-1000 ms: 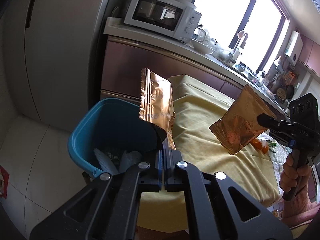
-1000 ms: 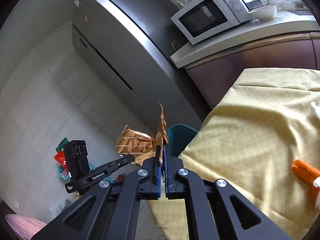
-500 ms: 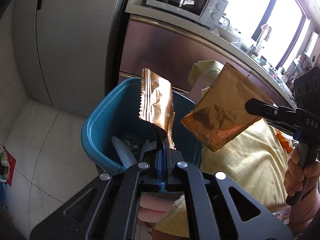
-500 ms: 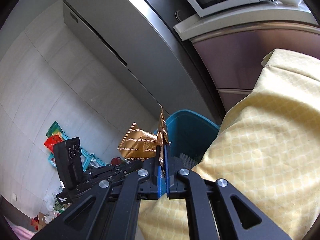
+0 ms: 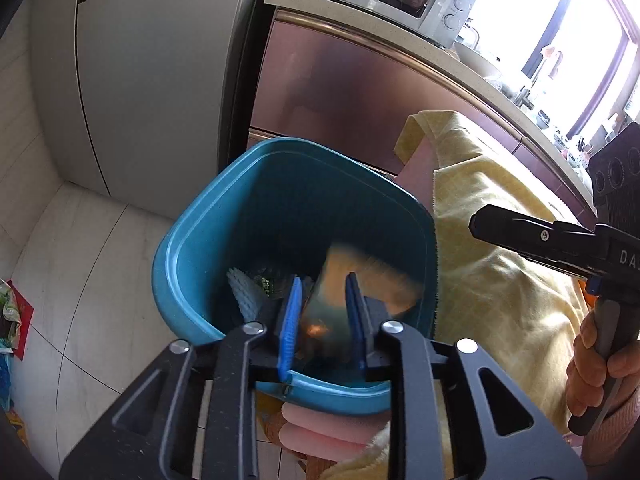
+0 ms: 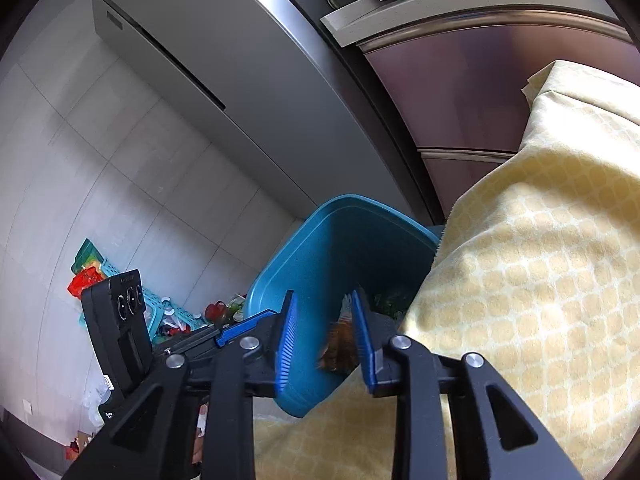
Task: Collect trash
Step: 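Carry both gold wrappers to the teal bin and open both tools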
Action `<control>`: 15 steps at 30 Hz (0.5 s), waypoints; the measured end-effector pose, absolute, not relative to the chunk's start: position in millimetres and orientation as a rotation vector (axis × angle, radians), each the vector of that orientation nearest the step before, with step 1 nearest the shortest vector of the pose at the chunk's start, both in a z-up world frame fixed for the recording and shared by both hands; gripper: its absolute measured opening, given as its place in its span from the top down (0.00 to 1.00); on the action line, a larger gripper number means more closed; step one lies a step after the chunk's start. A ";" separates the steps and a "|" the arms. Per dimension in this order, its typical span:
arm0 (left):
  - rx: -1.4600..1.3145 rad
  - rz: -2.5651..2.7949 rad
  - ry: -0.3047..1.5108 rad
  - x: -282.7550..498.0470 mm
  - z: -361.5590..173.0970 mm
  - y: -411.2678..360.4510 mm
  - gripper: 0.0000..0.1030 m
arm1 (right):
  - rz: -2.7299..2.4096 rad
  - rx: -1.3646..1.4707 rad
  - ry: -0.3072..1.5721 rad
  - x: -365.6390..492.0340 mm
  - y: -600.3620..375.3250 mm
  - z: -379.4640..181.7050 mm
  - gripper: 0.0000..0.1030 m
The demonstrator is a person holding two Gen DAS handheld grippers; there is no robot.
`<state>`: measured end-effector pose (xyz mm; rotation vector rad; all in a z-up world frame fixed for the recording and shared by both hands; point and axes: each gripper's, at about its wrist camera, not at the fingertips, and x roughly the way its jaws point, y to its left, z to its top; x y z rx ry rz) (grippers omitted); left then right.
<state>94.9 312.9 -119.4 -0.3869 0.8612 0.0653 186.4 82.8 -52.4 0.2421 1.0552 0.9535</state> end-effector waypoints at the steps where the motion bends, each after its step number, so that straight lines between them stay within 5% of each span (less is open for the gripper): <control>1: -0.389 0.064 0.861 96.0 -119.8 311.3 0.75 | 0.950 0.244 1.055 187.1 82.3 -53.1 0.73; 15: -0.334 -0.023 0.732 79.1 -78.0 271.9 0.66 | 0.951 0.219 0.911 165.8 27.4 -22.7 0.64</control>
